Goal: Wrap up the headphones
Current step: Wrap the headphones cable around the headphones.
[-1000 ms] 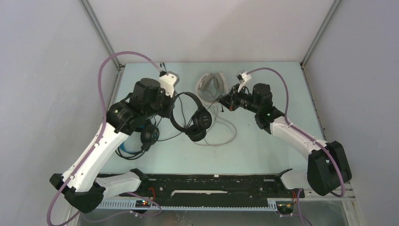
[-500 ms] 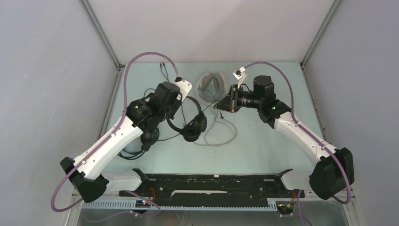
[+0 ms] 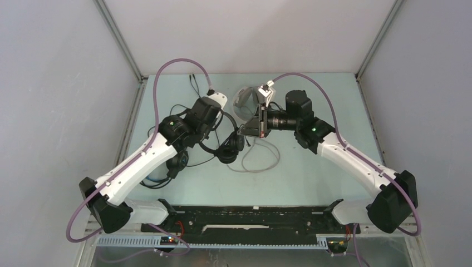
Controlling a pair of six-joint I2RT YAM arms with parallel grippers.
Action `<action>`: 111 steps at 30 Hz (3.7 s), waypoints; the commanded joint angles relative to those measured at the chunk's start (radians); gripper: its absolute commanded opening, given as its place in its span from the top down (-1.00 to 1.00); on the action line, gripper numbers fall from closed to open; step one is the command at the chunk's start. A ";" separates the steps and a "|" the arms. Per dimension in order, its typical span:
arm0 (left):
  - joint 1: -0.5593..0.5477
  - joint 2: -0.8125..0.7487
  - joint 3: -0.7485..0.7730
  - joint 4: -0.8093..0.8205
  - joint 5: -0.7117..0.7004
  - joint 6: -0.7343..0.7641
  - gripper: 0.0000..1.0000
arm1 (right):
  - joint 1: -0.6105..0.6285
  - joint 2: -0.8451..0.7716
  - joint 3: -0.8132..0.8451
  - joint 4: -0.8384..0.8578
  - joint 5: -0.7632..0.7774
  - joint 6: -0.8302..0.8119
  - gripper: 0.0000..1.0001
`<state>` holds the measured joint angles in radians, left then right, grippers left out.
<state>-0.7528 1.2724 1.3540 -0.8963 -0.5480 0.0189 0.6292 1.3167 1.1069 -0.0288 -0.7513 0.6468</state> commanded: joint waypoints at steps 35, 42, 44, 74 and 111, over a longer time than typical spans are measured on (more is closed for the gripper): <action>0.004 -0.030 0.054 0.057 -0.063 -0.532 1.00 | 0.221 0.126 0.270 -0.324 0.524 -0.123 0.78; 0.011 -0.050 0.047 0.060 -0.066 -0.543 1.00 | 0.227 0.086 0.267 -0.344 0.588 -0.140 0.69; 0.015 -0.055 0.045 0.062 -0.069 -0.543 1.00 | 0.226 0.073 0.262 -0.346 0.592 -0.142 0.69; 0.033 -0.066 0.052 0.058 -0.031 -0.552 1.00 | 0.244 0.081 0.210 -0.216 0.515 -0.131 1.00; 0.050 -0.076 0.058 0.056 0.079 -0.560 1.00 | 0.254 -0.044 0.099 -0.178 0.708 -0.221 0.57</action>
<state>-0.7036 1.2247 1.3823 -0.8951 -0.4843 -0.5236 0.8936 1.3411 1.2060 -0.1986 -0.0559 0.4290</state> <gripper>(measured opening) 0.017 0.208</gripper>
